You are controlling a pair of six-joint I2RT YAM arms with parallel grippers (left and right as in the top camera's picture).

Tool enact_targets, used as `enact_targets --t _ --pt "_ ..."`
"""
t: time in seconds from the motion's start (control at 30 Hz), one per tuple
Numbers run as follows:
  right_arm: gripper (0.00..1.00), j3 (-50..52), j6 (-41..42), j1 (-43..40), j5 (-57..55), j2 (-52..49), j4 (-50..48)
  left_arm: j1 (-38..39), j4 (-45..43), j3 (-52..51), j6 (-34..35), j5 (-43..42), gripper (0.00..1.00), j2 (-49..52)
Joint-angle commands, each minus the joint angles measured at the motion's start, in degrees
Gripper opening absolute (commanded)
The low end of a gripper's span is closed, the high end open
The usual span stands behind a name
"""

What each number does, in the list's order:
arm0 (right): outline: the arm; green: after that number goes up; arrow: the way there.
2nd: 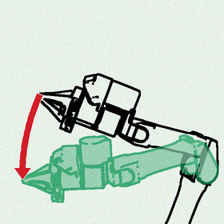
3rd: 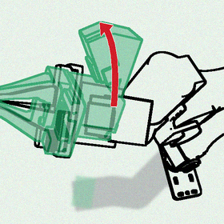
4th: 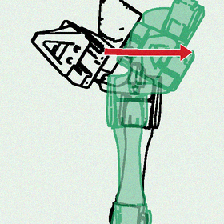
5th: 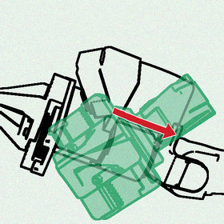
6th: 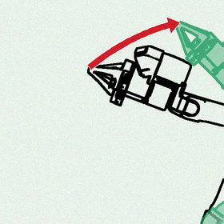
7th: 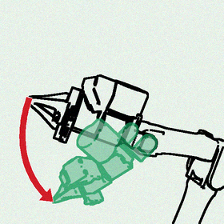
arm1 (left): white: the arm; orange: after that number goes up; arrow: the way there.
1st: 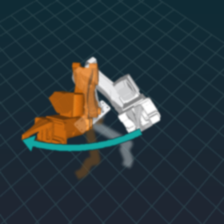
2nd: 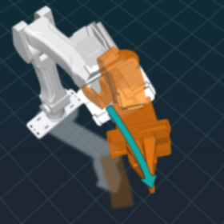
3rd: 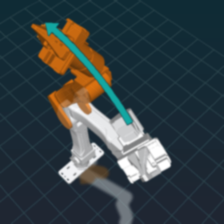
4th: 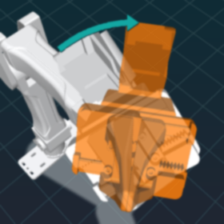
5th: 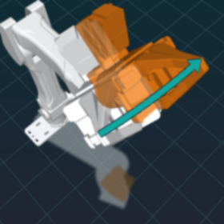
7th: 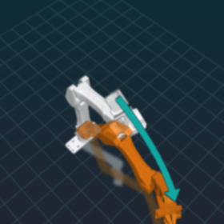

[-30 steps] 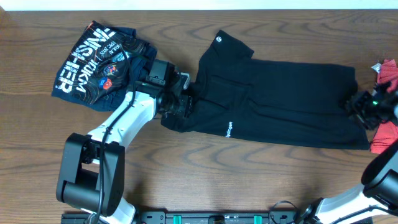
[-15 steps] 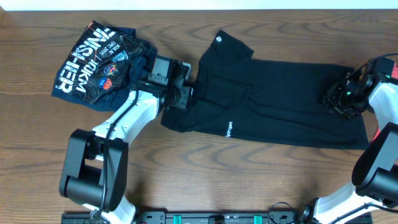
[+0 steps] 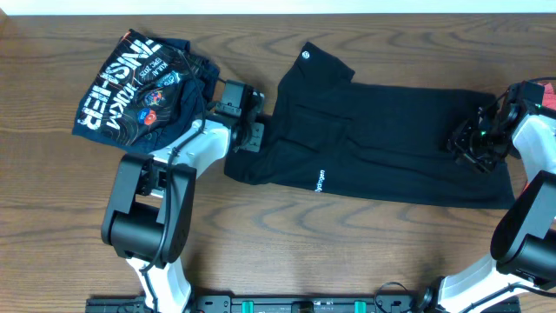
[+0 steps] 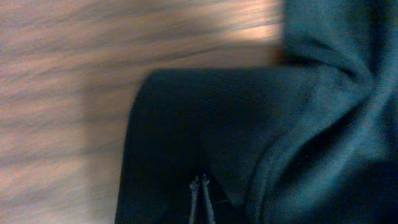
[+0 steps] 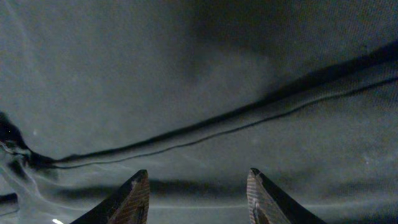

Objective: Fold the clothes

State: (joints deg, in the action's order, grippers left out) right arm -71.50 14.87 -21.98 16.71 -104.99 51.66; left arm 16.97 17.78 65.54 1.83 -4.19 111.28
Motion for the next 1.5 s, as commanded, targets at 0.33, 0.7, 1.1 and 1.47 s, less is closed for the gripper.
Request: enact_targets --t 0.33,0.7,1.1,1.47 --pt "0.49 0.2 -2.5 0.2 0.0 -0.2 -0.3 -9.0 17.0 -1.4 14.4 13.6 0.07 0.4" --pt "0.54 0.0 -7.8 0.2 -1.7 -0.2 -4.2 -9.0 18.7 -1.4 14.3 7.7 0.51 -16.5" --pt "0.38 5.9 1.8 -0.7 -15.8 -0.2 3.1 -9.0 31.0 -1.4 13.5 -1.3 0.63 -33.2" --pt "0.01 27.4 17.4 -4.3 -14.1 -0.2 -22.7 -9.0 35.8 -1.6 13.5 -2.8 0.63 -31.5"
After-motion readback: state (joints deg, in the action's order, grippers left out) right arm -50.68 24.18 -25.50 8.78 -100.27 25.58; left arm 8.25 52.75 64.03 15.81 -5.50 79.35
